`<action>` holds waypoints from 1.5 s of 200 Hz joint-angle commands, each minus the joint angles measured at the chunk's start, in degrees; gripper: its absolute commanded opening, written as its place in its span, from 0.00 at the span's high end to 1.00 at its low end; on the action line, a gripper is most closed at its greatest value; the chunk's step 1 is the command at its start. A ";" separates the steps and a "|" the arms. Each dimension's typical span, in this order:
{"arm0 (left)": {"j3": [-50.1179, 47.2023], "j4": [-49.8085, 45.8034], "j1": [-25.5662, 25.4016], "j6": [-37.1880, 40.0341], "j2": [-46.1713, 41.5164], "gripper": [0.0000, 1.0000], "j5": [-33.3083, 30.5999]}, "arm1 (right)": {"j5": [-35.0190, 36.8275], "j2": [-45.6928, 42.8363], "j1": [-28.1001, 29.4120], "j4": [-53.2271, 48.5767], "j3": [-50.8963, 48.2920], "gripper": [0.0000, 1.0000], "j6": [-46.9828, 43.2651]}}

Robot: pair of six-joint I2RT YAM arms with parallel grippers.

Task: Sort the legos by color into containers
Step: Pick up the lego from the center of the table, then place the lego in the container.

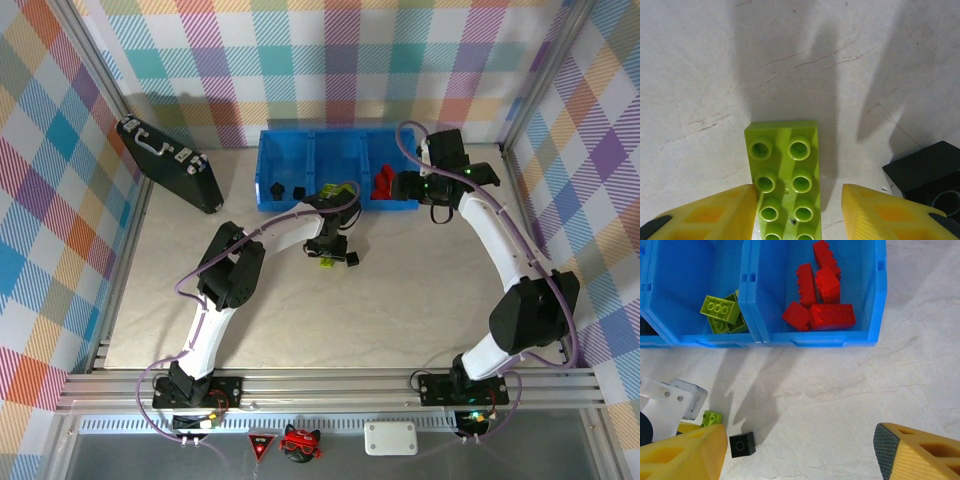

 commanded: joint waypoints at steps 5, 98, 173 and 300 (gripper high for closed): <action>0.72 -3.06 -0.23 -0.31 1.82 0.53 -1.75 | 0.14 -1.73 0.20 -0.18 -0.98 0.22 0.37; 1.51 -3.13 -0.21 0.29 1.91 0.67 -3.16 | 0.57 -2.71 0.26 -0.35 -1.35 0.22 0.24; 9.12 -4.64 0.88 2.31 1.69 0.68 -6.74 | 1.22 -3.26 0.26 -1.10 -1.01 0.22 -0.11; 25.21 14.55 5.37 12.62 9.10 0.67 -19.34 | 1.87 -7.31 0.25 -2.68 -4.78 0.22 0.56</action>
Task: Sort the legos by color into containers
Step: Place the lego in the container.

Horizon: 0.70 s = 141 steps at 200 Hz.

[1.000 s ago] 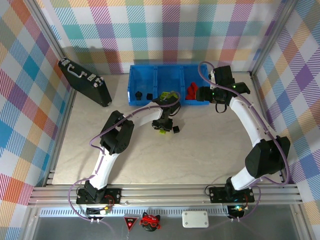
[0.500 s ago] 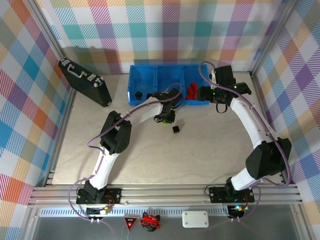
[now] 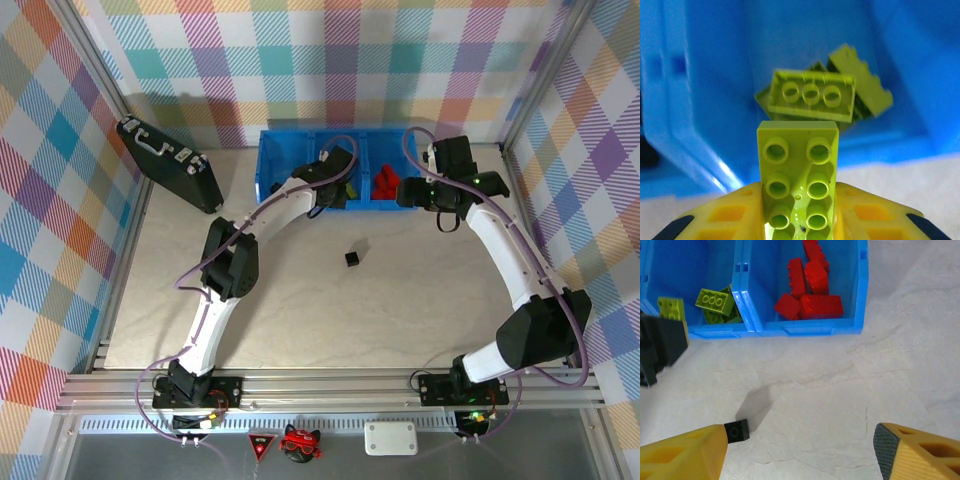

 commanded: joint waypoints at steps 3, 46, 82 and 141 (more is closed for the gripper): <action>3.85 6.46 -0.01 4.26 2.86 0.67 -4.57 | 0.18 -1.84 0.26 -1.30 -1.13 0.22 0.50; 5.01 14.84 -0.01 8.35 5.54 0.66 -9.40 | 1.04 -3.72 0.26 -2.51 -2.20 0.21 0.08; 5.82 18.82 -0.01 9.32 7.99 0.64 -11.54 | 1.25 -5.04 0.26 -3.44 -2.10 0.21 -0.08; 5.87 22.89 -0.40 11.49 9.97 0.57 -11.88 | 0.61 -6.26 0.22 -4.67 -2.50 0.21 0.05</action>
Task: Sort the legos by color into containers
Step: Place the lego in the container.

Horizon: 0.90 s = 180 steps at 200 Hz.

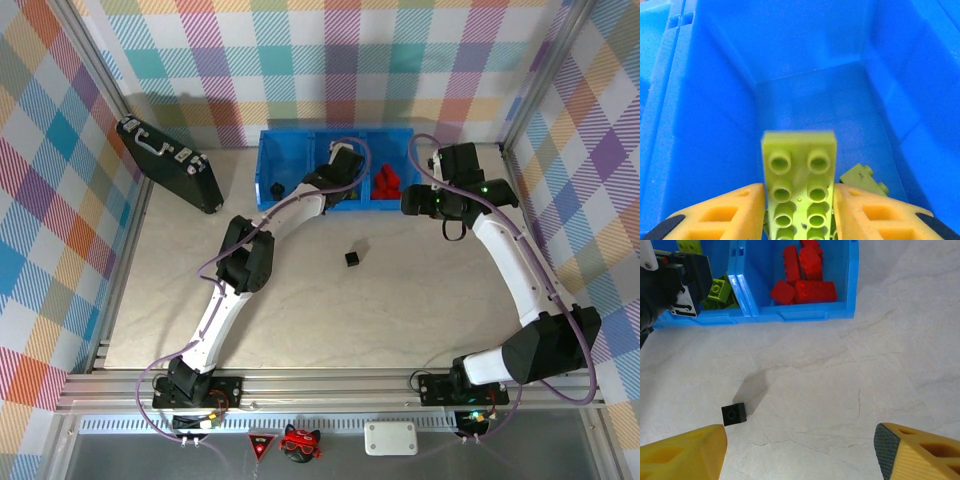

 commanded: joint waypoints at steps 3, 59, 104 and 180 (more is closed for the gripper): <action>1.60 2.63 -0.52 1.38 0.49 0.56 -1.00 | 0.08 -2.03 0.26 -1.55 -0.54 0.21 0.18; 0.11 0.53 -1.24 1.46 -2.94 0.54 1.12 | -1.40 -2.18 0.25 -1.42 -1.60 0.22 0.54; -2.85 -3.35 -1.85 -0.25 -7.72 0.54 5.01 | -2.56 -2.36 0.26 -0.91 -2.84 0.22 0.96; -2.59 -20.68 -2.46 -10.04 -12.00 0.53 18.30 | -3.74 -1.74 0.26 -1.17 -2.67 0.22 1.49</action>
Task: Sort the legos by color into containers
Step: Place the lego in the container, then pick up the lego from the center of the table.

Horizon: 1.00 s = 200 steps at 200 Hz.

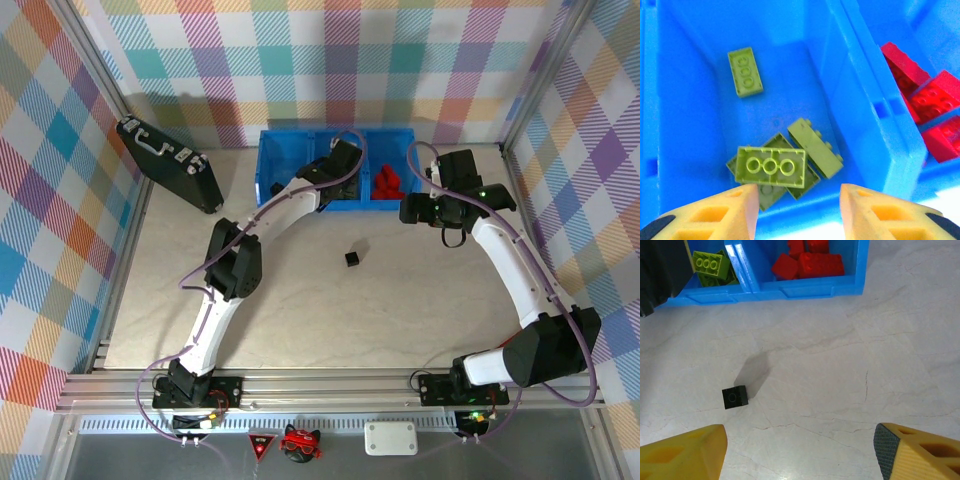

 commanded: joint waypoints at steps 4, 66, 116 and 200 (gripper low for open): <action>0.93 -10.48 -1.14 -4.85 -2.44 0.53 6.50 | -1.46 -0.89 0.27 -0.52 0.53 0.22 1.32; 4.20 -23.96 -2.79 -9.83 -2.39 0.47 9.39 | -1.52 -0.89 0.26 -0.82 0.40 0.22 1.68; 3.68 -27.89 -6.01 -13.27 -1.14 0.42 8.13 | -1.78 -0.89 0.24 -1.11 0.83 0.22 1.84; -0.94 -26.60 -11.14 -19.36 1.27 0.37 6.15 | -2.05 -1.06 0.26 -1.15 0.80 0.22 2.11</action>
